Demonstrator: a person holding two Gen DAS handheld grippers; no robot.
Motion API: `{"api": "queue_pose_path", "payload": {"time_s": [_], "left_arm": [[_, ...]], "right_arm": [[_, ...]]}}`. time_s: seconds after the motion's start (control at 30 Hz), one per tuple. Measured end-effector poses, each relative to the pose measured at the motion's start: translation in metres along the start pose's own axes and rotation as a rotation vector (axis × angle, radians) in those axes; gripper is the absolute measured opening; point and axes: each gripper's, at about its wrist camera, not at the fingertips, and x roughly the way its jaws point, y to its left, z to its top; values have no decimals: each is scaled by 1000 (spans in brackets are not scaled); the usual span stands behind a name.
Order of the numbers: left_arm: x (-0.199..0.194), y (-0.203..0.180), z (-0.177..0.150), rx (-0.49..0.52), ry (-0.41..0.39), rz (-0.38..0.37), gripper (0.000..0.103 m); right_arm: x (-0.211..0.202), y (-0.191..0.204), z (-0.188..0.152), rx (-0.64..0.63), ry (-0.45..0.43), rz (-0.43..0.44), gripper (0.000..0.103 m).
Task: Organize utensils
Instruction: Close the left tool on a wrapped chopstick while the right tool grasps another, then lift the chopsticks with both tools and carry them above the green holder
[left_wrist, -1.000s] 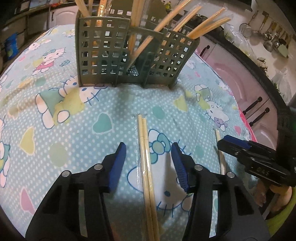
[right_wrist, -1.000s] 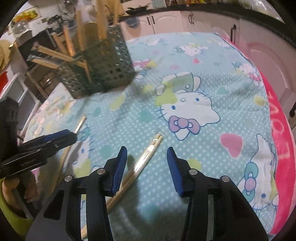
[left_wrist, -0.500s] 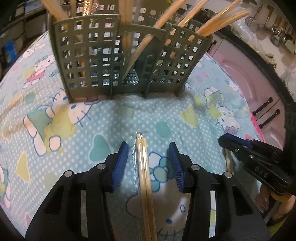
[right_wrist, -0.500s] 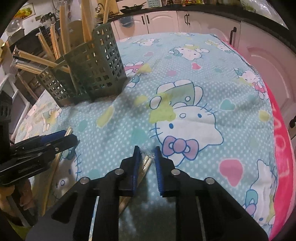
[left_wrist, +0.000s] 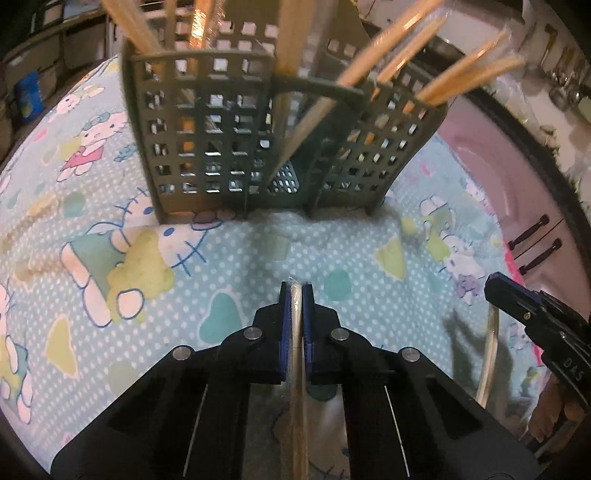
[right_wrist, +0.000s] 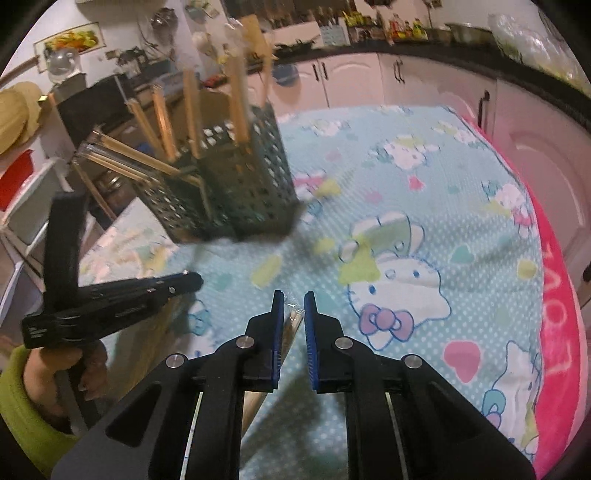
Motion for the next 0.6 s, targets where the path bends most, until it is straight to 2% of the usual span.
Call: {"api": "queue_pose_path", "payload": {"time_s": [0.5, 0.6], "left_arm": [[-114, 10, 12, -2, -244, -46, 1], [-126, 8, 17, -5, -284, -51, 1]], "right_arm": [[-57, 69, 31, -168, -157, 89, 7], [-64, 80, 37, -193, -179, 103, 7]]}}
